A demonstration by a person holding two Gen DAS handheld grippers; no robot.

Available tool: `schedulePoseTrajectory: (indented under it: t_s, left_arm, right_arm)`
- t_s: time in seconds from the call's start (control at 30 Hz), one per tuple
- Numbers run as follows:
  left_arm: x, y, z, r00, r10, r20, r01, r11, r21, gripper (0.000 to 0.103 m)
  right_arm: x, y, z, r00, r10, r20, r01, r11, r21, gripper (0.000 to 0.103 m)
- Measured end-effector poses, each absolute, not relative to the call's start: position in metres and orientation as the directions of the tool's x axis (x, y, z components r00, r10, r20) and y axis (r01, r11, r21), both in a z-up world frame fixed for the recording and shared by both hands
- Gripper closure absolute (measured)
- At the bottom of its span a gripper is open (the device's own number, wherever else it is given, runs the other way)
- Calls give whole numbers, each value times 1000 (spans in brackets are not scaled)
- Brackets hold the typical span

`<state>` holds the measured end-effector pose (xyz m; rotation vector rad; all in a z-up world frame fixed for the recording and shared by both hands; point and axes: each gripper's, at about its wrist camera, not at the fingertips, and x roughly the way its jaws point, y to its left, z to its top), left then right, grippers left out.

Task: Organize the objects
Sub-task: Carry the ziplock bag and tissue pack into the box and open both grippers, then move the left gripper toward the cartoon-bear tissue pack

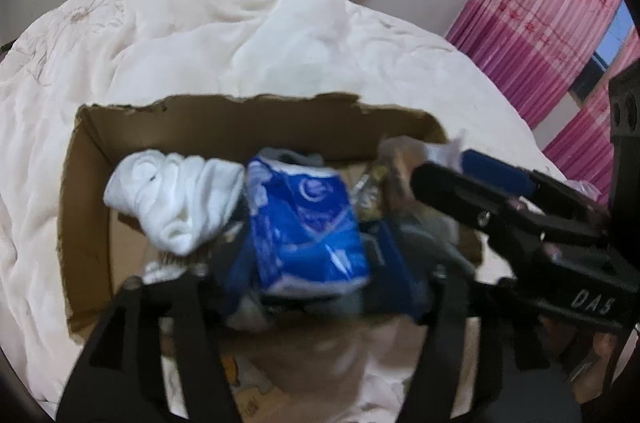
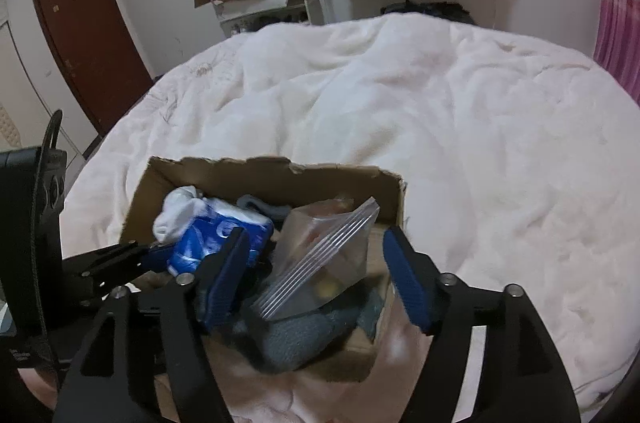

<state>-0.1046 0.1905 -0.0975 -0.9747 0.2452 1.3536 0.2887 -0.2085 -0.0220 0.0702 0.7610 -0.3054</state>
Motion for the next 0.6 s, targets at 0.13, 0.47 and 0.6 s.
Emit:
schedulePoseTrajectory:
  t_s: [0.13,0.47,0.6]
  left_arm:
    - [-102,163,-78,213,731,-648,-905,-101,-412,22]
    - [-97,19,-21,90,819,-567,-911,-162,-379,19]
    - [-99,-34,-14,35,835,-549,-901,-211,-379,19]
  right_arm:
    - [268,-198,-3,698,-268,-664,313,948,-54,27]
    - [159,-138,37,702,-334,-629,347,932,-107,27]
    - [122,-113,45,704,-342,-622,335,933,-134,27]
